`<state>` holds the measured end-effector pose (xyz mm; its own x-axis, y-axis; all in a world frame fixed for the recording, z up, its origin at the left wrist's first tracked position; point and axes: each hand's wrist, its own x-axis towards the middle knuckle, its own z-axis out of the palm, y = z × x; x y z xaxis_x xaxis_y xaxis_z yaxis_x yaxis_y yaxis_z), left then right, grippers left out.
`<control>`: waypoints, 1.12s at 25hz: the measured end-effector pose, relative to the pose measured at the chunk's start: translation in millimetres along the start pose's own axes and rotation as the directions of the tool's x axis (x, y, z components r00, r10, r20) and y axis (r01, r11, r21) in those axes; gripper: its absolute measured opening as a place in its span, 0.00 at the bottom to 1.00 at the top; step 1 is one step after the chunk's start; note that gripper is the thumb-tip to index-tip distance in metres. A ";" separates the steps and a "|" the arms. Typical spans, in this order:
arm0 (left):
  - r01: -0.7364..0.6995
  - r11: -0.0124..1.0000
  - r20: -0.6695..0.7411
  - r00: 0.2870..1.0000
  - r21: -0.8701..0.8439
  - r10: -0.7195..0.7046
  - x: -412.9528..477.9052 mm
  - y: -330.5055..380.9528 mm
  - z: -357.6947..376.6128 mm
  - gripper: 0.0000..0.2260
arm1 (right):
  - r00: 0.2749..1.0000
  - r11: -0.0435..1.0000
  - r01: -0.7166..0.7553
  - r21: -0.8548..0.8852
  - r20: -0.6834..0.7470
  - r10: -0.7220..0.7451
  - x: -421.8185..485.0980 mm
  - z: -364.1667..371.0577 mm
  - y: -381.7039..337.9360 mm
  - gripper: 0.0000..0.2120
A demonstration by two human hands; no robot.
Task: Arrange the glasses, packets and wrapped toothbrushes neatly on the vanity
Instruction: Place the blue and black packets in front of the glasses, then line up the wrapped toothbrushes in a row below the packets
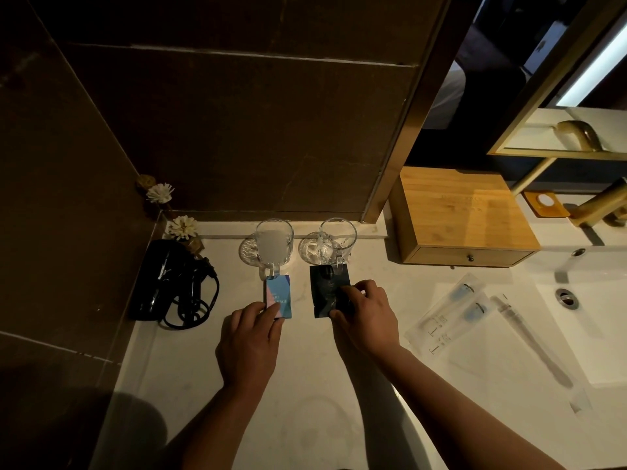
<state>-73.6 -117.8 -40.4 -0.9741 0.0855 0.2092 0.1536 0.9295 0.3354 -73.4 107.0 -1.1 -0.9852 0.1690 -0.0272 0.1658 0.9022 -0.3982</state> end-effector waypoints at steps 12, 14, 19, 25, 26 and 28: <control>0.194 0.953 0.025 0.981 -0.232 -0.194 -7.5 7.3 -3.9 0.18 | 0.982 0.970 -0.042 0.239 -0.171 0.085 -47.1 -57.0 50.2 0.15; 0.119 0.972 0.080 0.991 -0.203 -0.104 -19.0 40.1 -9.7 0.13 | 0.959 0.954 -0.144 0.262 -0.201 0.200 -69.8 -73.3 83.6 0.13; -0.228 0.913 0.323 0.883 -0.340 0.341 -22.5 165.9 6.7 0.19 | 0.899 0.899 -0.388 0.205 -0.131 0.418 -98.4 -101.2 147.9 0.14; -0.256 0.966 0.505 0.829 -0.042 0.242 6.8 290.8 36.9 0.31 | 0.910 0.847 -0.384 0.367 -0.005 0.415 -84.4 -109.5 166.4 0.10; -0.226 0.974 0.522 0.830 -0.009 0.197 7.0 298.7 41.6 0.28 | 0.895 0.788 -0.411 0.458 0.038 0.444 -82.5 -113.1 167.6 0.12; -0.133 0.991 0.558 0.821 -0.015 0.119 3.6 309.0 48.0 0.20 | 0.846 0.538 -0.446 0.715 0.142 0.513 -78.0 -121.0 172.9 0.12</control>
<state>-37.5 186.9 19.8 -0.8741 0.3810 -0.3012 0.2843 0.9042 0.3187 37.3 297.8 43.1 -0.7549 0.5498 -0.3575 0.4980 0.1260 -0.8580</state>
